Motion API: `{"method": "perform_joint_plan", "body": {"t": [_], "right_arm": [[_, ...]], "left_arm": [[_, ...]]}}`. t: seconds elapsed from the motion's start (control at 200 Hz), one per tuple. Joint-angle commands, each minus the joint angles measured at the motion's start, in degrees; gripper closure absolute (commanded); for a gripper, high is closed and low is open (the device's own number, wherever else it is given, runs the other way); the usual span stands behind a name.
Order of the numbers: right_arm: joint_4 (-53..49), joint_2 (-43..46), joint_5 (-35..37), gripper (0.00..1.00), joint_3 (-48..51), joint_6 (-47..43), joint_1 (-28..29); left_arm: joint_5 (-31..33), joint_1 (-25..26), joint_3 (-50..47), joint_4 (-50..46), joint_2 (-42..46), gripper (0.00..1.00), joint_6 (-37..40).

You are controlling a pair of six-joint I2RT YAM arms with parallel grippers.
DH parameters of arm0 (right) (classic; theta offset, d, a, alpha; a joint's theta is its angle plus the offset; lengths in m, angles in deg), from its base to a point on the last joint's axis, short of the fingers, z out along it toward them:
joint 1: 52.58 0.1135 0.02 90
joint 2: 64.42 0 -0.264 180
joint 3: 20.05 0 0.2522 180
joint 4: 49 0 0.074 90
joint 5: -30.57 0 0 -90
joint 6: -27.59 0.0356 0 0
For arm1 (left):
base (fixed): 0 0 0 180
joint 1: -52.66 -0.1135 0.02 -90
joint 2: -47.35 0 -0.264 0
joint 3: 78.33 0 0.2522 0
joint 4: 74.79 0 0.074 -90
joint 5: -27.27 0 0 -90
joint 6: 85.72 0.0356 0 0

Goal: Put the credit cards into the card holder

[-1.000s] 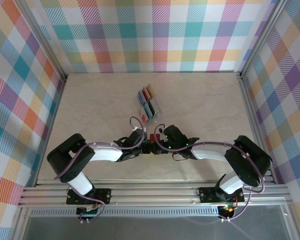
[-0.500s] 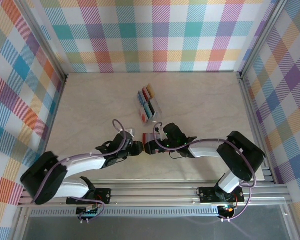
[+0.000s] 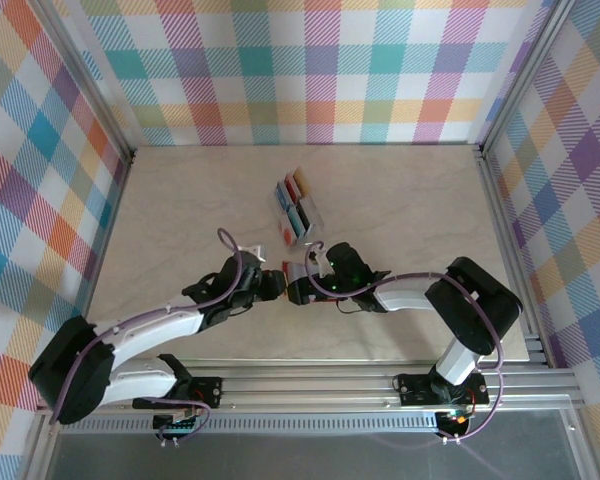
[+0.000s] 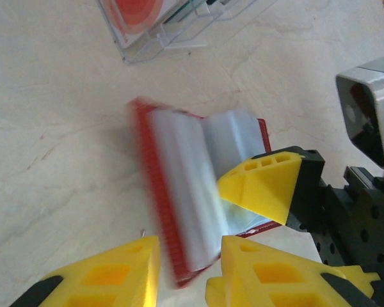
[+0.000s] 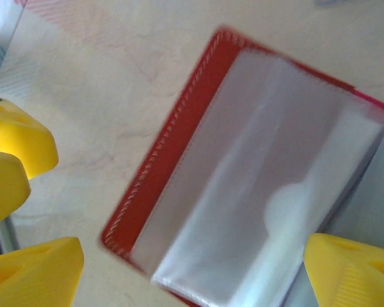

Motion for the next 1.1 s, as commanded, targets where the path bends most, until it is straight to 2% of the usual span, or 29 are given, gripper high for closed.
{"method": "perform_joint_plan", "body": {"t": [0.0,0.195,0.285,0.375,0.5,0.815,1.095], "right_arm": [[-1.34,1.01,-4.83,0.10,1.67,-1.57,2.52],[-1.57,1.94,-4.98,0.10,2.55,-2.40,2.65],[-2.29,1.50,-4.69,0.11,2.13,-3.01,2.84],[-2.90,1.16,-4.36,0.10,1.86,-3.73,3.35],[-3.79,1.14,-3.94,0.08,1.14,-3.77,3.47],[-6.21,1.91,-1.75,0.05,0.15,-4.47,3.92],[-7.18,2.03,-1.47,0.04,-0.76,-4.78,4.11]], "left_arm": [[-3.00,-0.29,4.38,2.97,-7.98,0.72,0.82],[-3.99,-1.62,6.60,4.00,-12.61,0.76,0.78],[-1.95,-3.25,4.69,2.95,-8.43,0.79,-0.43],[1.81,-3.97,3.24,-0.76,-1.30,0.77,-0.20],[0.23,-4.07,3.86,-3.18,2.43,0.74,1.08],[-9.96,-4.07,6.60,4.32,-11.12,0.80,1.34],[-9.27,-3.98,4.36,6.24,-16.15,0.80,2.58]]}}
